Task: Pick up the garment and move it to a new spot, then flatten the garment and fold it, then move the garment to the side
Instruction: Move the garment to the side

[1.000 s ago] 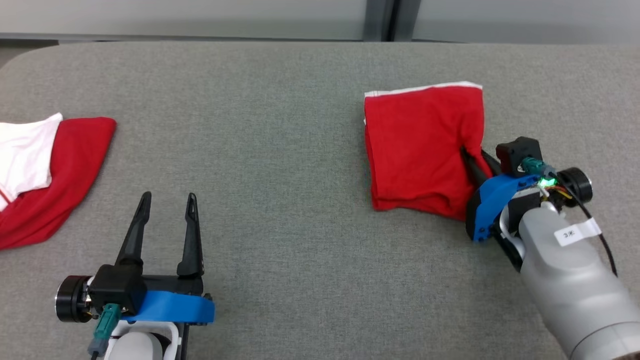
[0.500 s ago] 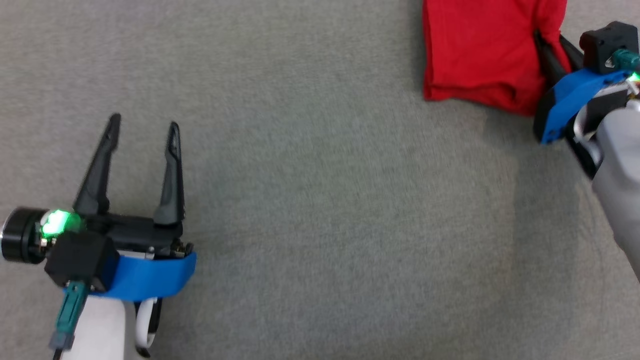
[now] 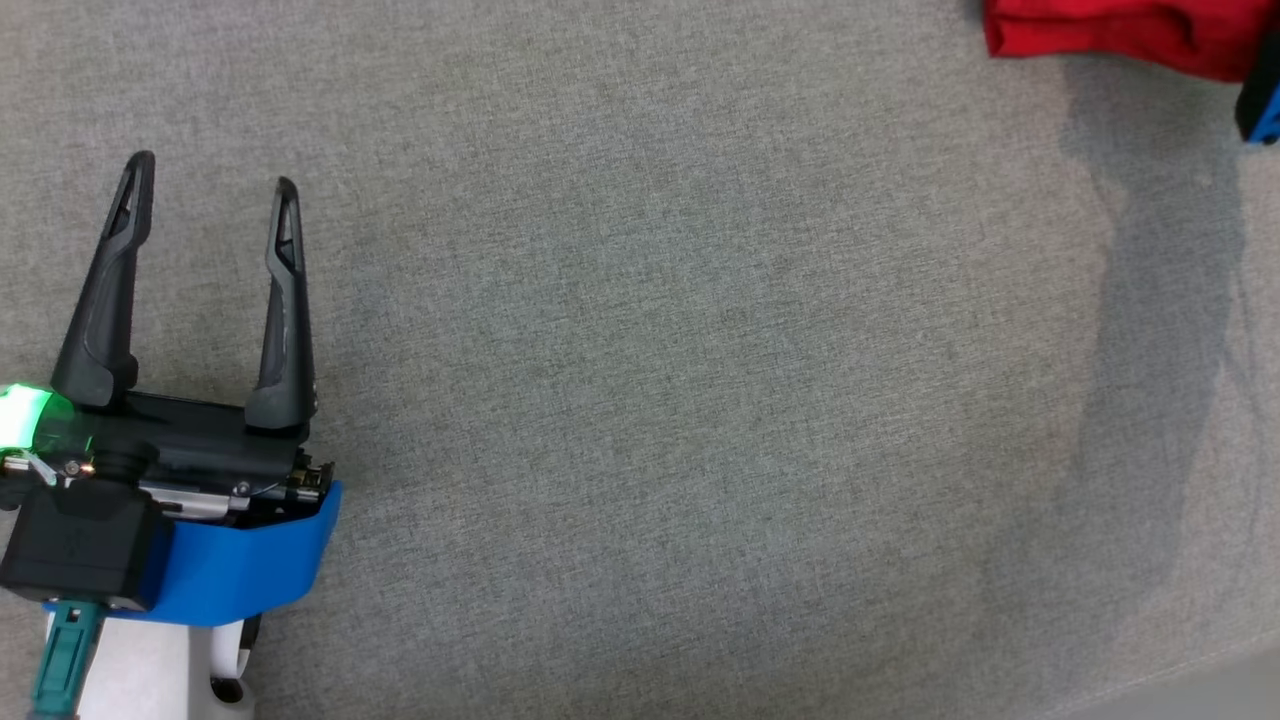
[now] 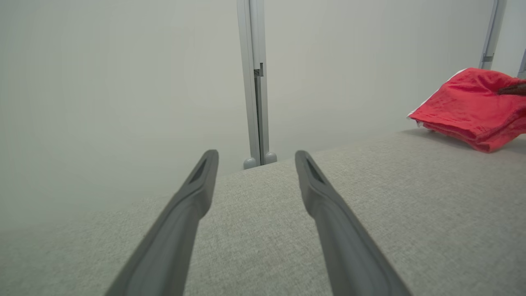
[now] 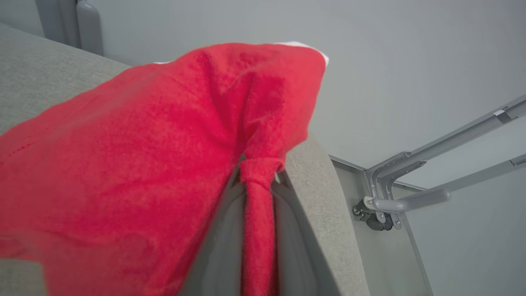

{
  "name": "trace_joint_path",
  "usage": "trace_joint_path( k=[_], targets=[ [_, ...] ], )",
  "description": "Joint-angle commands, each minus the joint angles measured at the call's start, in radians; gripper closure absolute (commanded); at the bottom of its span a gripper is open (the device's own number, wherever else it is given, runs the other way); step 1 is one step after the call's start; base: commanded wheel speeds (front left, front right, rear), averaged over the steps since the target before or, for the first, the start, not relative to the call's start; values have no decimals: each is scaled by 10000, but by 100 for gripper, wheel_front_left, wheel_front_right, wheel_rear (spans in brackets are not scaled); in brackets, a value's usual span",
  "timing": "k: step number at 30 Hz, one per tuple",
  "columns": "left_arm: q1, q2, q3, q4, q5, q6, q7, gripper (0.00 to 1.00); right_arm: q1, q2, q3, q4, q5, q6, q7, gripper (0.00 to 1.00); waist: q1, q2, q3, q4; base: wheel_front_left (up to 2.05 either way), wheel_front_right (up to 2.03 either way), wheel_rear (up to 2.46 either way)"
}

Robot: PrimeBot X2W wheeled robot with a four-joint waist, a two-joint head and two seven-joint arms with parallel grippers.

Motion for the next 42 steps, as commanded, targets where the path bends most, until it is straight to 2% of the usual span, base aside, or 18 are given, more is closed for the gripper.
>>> trace_joint_path(
  k=[1,6,7,8,9,14,17,20,24,30,35,42],
  targets=[
    [-197,33,-64,-120,7,53,-25,0,-312,-181,65,68,145,-2,90,100,0,-1,95,48,0,0,0],
    [-247,85,-116,-270,-66,164,-25,0,-711,-302,311,411,168,-2,488,100,0,-1,319,183,0,0,0],
    [-260,90,-132,-286,-81,182,-25,0,-807,-331,345,495,123,-2,509,76,0,-1,352,223,0,0,0],
    [-259,98,-134,-299,-85,202,-25,0,-904,-368,367,561,45,-2,470,42,0,-1,374,254,0,0,0],
    [-268,106,-136,-298,-96,220,-25,0,-1004,-427,335,643,-39,-2,402,0,0,-1,387,287,0,0,0],
    [-360,-25,-223,-92,-239,308,-27,0,-1210,-775,-201,1111,-723,-2,61,0,0,-1,136,551,0,0,0],
    [-191,-139,-279,196,-355,362,-25,0,-809,-827,-685,1203,-1166,-2,-141,0,0,-1,-315,727,0,0,0],
    [118,-260,-190,488,-474,449,-25,0,-284,-403,-1253,877,-1257,-1,-240,0,0,-1,-835,853,0,0,0],
    [569,-426,-5,923,-637,526,-25,0,1007,109,-2110,-815,-1524,-1,-246,0,0,-1,-1608,1029,0,0,0],
    [1447,-733,420,1663,-883,579,-27,0,3602,1523,-3010,-3324,-1707,-1,-246,0,0,-1,-2902,1328,0,0,0],
    [2045,-975,790,2213,-1002,496,-28,0,5580,2508,-3049,-4922,-1504,-1,-246,0,0,-1,-3761,1574,0,0,0],
    [2538,-1255,868,2976,-1011,306,-27,0,8022,3189,-3176,-6471,-1011,-1,-247,0,0,-1,-4728,2043,0,0,0]
  ],
)
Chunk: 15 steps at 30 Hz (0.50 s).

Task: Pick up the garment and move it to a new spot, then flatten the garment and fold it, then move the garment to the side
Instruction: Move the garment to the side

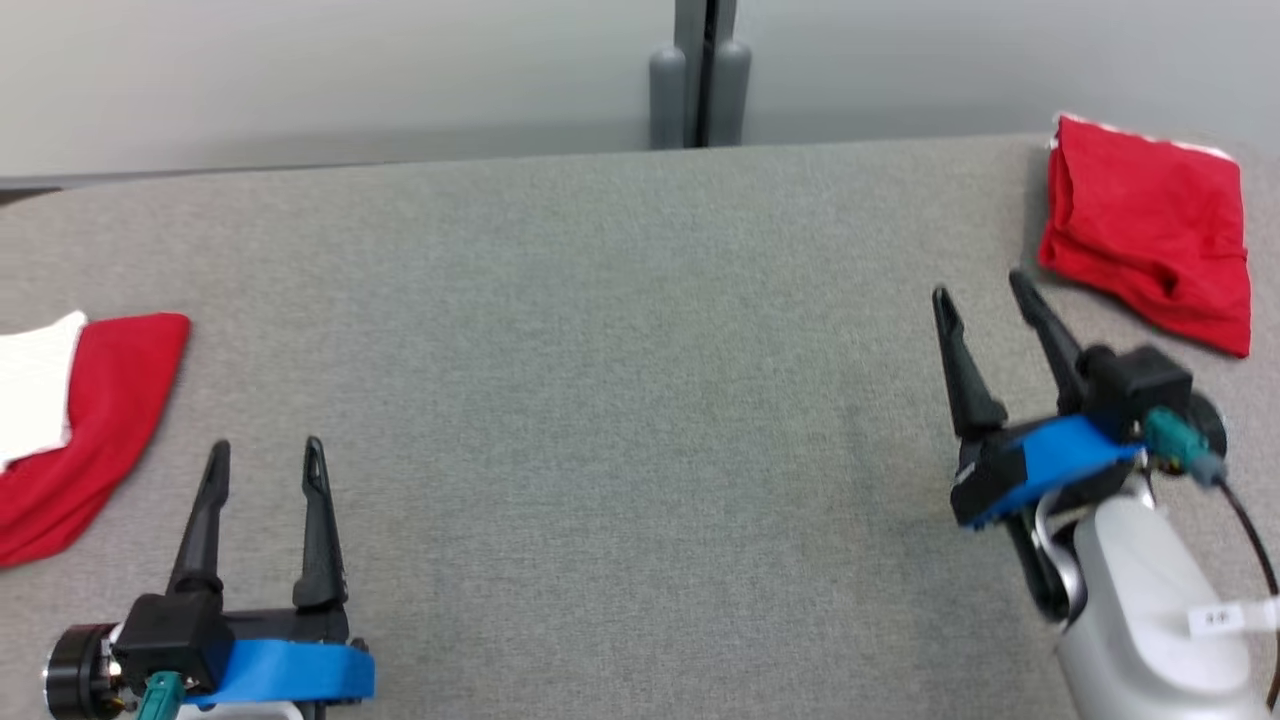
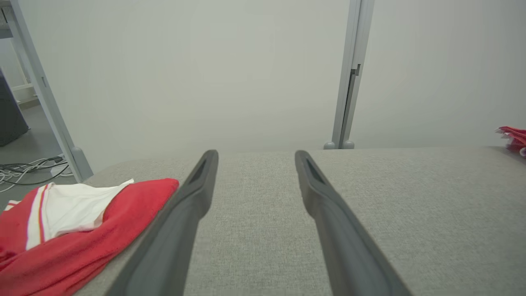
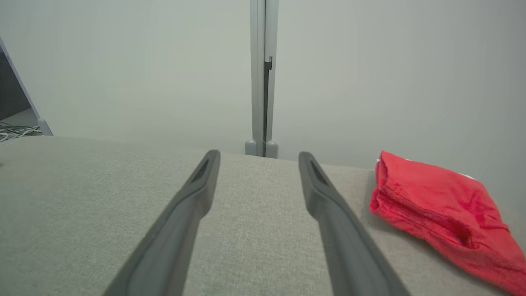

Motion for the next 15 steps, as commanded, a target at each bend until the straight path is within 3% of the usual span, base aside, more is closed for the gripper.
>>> trace_joint_path(
  k=[1,15],
  targets=[
    [147,-72,5,218,4,-83,-27,0,742,128,-151,-402,168,1,-34,0,2,2,-284,79,0,0,0],
    [767,-263,196,1380,-6,-293,-29,0,4117,826,-790,-2146,138,1,-34,0,2,2,-1373,276,0,0,0]
  ],
)
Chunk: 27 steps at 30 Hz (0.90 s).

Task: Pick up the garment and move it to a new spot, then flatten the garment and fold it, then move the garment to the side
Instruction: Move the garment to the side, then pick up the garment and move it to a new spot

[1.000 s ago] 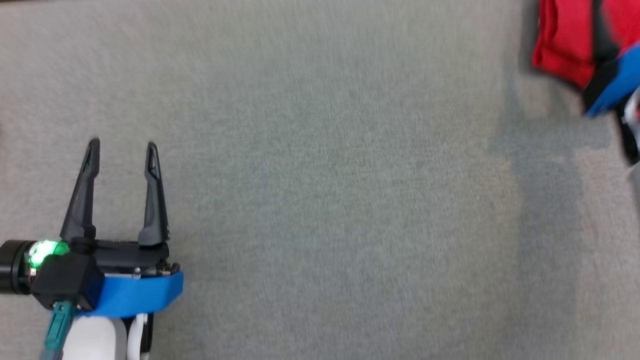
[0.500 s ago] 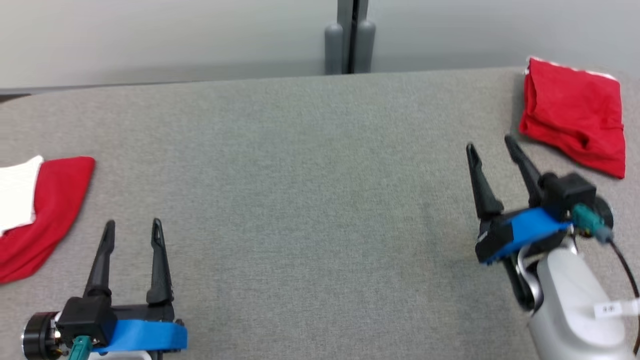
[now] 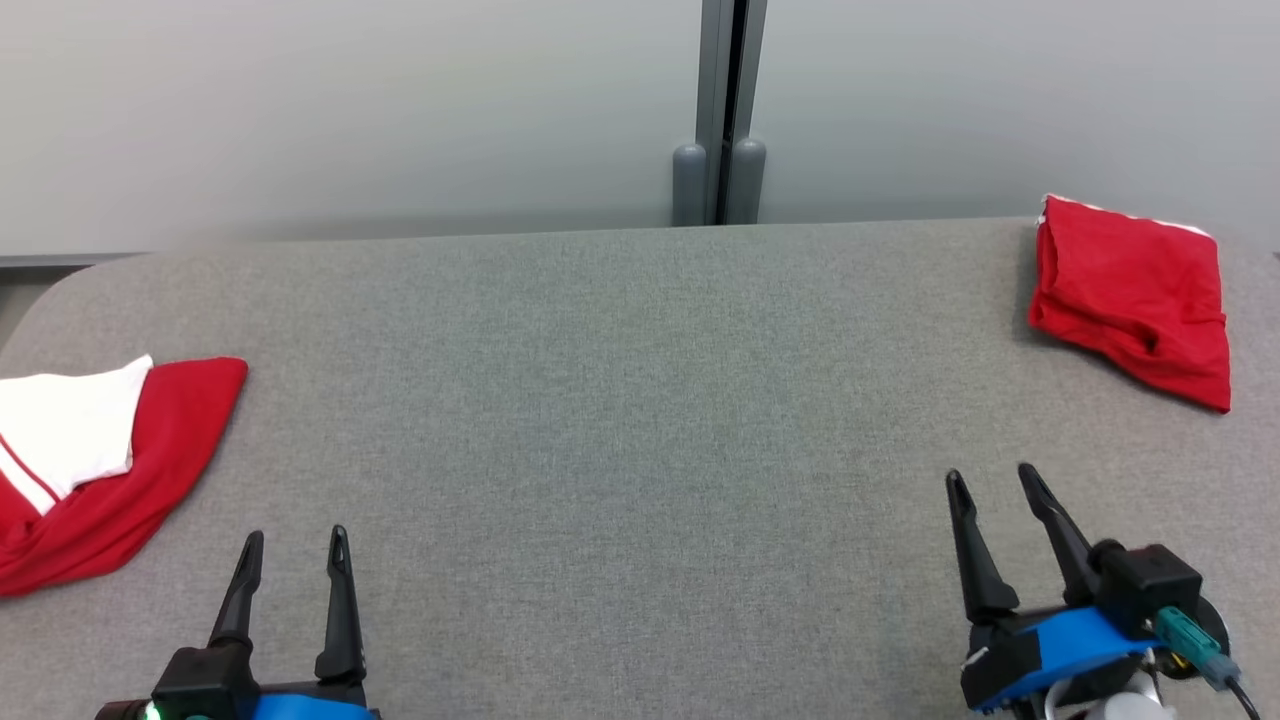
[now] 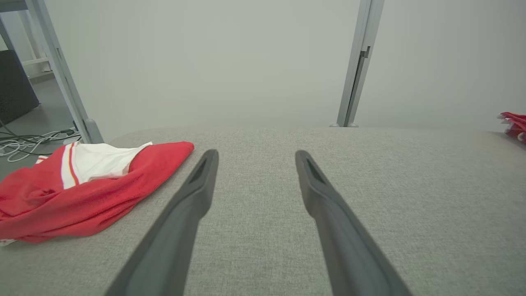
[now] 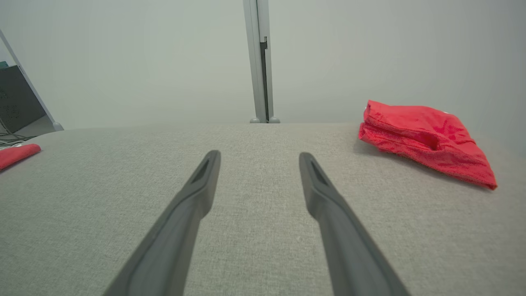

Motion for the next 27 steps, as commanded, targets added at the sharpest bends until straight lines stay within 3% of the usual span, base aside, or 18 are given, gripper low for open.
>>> trace_joint_path(
  k=[1,27],
  targets=[
    [142,-12,50,102,-1,-29,-29,0,423,70,-201,-202,-119,1,-35,0,1,2,-187,-22,0,0,0],
    [0,-110,313,456,173,-153,-29,0,1161,145,-381,-377,176,1,-36,0,1,2,-463,332,0,0,0]
  ],
)
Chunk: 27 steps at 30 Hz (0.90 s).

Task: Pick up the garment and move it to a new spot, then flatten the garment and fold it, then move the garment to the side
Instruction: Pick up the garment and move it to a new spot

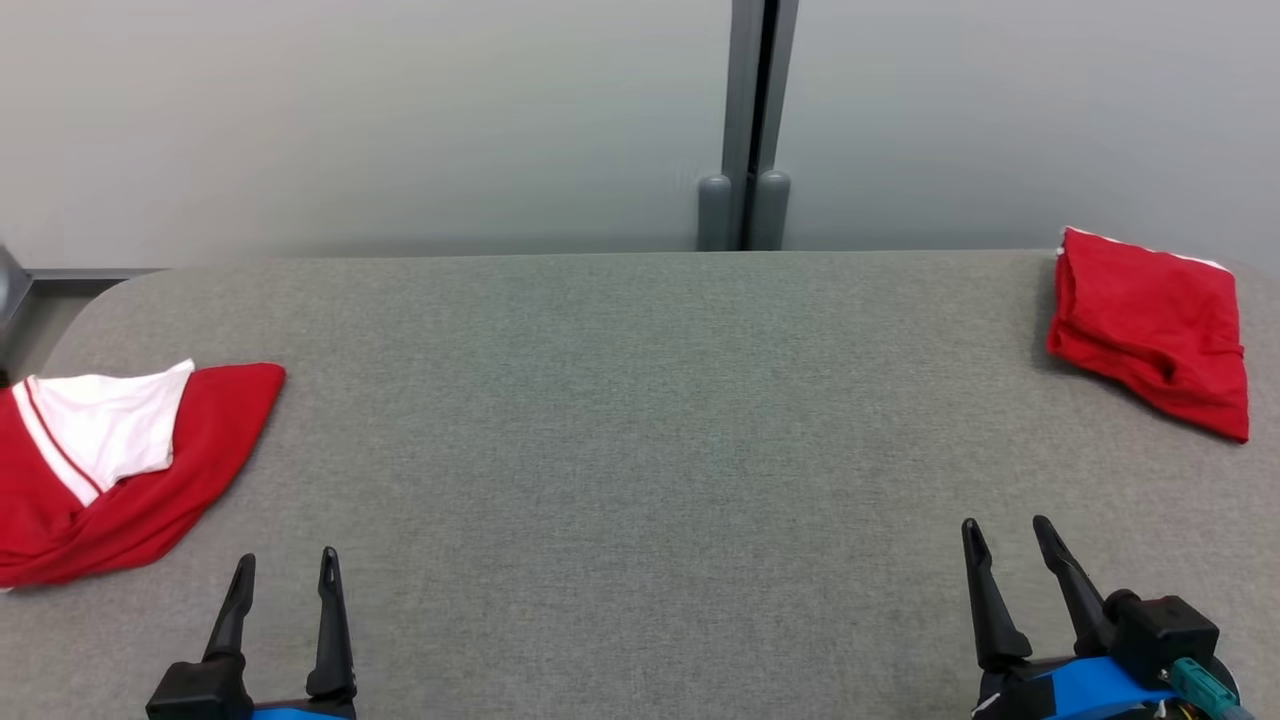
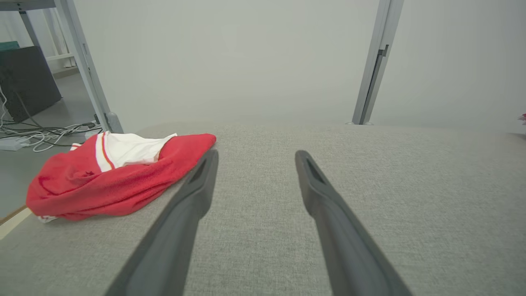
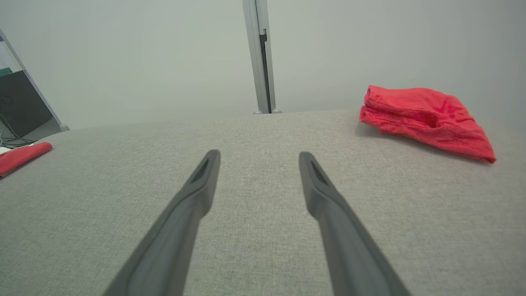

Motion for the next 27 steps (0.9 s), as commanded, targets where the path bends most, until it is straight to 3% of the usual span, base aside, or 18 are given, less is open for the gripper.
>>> trace_joint_path(
  k=[1,12,27],
  targets=[
    [-173,-6,70,27,57,-19,-29,0,48,-4,17,37,53,1,-36,0,0,0,27,108,0,0,0],
    [-299,41,504,89,140,96,-29,0,-259,-8,308,372,208,1,-34,0,0,0,158,1274,0,0,0],
    [-427,-1,839,-13,51,221,-27,0,-511,-11,302,388,-55,1,-36,0,0,0,556,3481,0,0,0]
  ],
)
